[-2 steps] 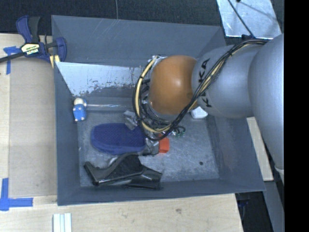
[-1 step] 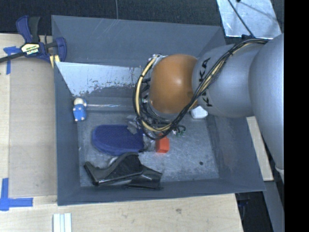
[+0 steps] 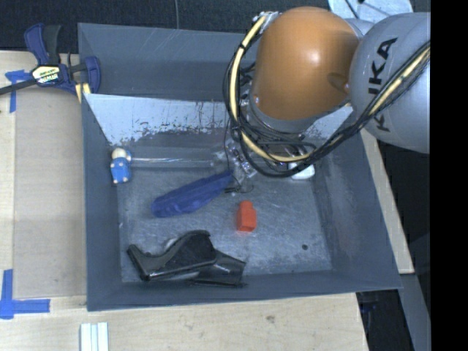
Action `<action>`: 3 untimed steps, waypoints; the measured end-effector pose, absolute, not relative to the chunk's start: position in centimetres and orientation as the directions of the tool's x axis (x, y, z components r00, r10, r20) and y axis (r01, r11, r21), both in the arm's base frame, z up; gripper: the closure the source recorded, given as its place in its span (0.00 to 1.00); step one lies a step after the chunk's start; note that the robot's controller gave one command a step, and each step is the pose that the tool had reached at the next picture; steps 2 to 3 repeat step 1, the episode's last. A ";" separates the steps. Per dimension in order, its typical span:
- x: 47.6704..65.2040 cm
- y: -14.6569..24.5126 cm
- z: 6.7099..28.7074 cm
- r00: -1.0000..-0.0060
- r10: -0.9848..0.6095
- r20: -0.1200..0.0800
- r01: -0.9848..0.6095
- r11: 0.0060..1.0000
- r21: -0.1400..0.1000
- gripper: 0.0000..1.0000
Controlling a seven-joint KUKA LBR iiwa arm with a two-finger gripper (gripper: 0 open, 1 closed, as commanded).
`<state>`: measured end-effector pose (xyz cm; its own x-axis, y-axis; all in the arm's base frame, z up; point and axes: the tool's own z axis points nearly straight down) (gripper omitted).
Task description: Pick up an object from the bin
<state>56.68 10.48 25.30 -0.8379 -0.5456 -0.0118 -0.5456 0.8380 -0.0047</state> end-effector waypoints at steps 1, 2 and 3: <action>58.1 8.9 22.2 -0.693 -0.721 0.000 -0.721 0.693 0.000 1.00; 58.1 8.9 22.2 -0.693 -0.721 0.000 -0.721 0.693 0.000 1.00; 58.1 8.9 22.2 -0.693 -0.721 0.000 -0.721 0.693 0.000 1.00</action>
Offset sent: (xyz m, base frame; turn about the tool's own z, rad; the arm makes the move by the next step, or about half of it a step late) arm 0.0134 -0.0155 -0.0302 -0.2300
